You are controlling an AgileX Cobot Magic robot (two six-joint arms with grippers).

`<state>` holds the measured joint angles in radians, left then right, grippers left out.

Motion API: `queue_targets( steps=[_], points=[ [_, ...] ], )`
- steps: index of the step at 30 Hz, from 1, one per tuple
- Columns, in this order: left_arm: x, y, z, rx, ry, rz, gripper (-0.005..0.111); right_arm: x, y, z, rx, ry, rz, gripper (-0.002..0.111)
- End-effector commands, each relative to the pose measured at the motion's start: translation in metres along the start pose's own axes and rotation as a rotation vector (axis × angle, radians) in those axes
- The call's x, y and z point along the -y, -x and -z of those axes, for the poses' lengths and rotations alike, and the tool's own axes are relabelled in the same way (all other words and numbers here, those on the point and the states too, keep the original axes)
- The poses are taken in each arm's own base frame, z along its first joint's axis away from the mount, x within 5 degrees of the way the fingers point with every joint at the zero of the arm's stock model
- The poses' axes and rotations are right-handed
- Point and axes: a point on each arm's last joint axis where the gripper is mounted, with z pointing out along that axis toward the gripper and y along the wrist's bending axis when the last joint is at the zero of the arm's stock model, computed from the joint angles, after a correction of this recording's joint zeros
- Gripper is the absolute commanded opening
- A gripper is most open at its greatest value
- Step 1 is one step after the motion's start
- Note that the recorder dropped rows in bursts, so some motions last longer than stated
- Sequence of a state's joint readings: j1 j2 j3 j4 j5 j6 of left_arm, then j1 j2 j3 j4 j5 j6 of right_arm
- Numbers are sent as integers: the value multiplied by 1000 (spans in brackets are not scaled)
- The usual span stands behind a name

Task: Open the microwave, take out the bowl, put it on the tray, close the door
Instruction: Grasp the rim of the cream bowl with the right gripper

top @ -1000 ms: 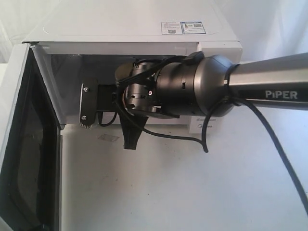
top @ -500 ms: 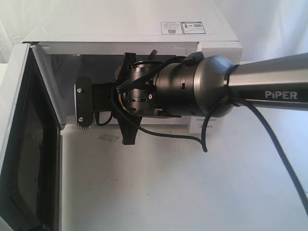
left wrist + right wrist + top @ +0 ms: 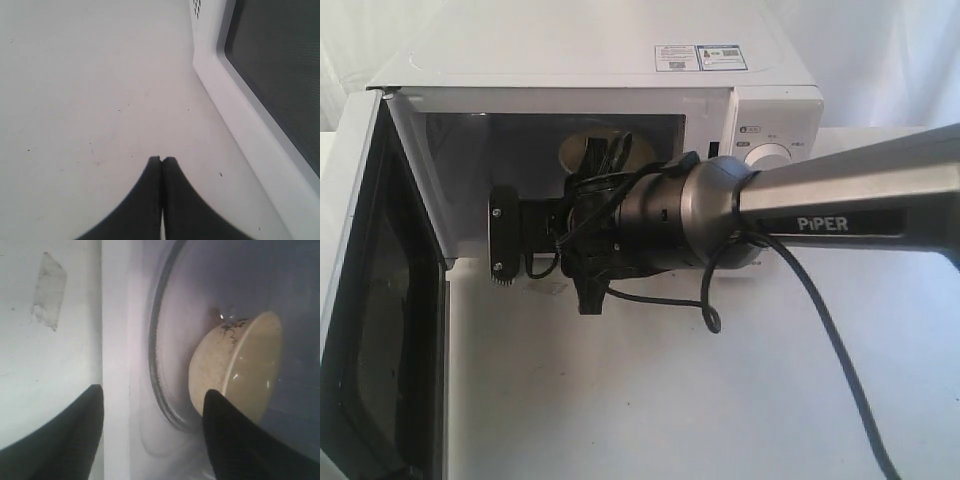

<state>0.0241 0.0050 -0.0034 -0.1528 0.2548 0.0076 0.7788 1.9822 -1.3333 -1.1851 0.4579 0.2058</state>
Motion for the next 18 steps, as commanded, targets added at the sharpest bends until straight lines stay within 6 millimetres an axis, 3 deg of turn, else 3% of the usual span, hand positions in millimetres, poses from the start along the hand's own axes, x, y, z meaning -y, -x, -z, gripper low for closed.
queue_targets(
  steps=[1, 7, 18],
  points=[
    [0, -1, 0, 1, -9, 9, 0, 5, -1, 1, -12, -45, -31, 56],
    [0, -1, 0, 1, -9, 9, 0, 13, -2, 2, -23, -133, -67, 55],
    [0, -1, 0, 1, -9, 9, 0, 6, -6, -14, -61, -194, -20, 55]
  ],
)
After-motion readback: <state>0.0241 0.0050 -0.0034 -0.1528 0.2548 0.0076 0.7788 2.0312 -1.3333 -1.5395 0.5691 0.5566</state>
